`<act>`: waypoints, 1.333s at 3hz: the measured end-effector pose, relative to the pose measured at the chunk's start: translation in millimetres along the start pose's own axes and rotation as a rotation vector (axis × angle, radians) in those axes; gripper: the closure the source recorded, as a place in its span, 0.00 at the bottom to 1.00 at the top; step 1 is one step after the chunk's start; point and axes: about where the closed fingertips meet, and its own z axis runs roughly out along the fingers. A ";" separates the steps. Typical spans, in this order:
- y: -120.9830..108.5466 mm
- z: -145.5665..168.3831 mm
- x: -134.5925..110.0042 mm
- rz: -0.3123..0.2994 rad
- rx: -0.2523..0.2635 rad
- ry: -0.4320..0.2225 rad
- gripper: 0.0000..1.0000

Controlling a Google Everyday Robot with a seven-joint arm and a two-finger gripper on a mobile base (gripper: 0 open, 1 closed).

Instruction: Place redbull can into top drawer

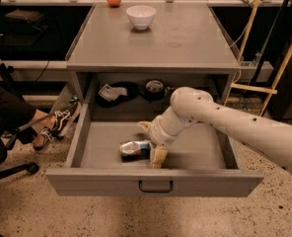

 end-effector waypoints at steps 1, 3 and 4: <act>-4.4 -9.0 -0.3 0.014 0.019 -0.008 0.00; -73.4 -179.9 -9.4 0.182 0.298 0.042 0.00; -84.5 -303.7 -44.2 0.198 0.410 0.106 0.00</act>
Offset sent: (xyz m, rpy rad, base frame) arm 0.0915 -0.0831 0.1699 0.0831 -0.1609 -0.3979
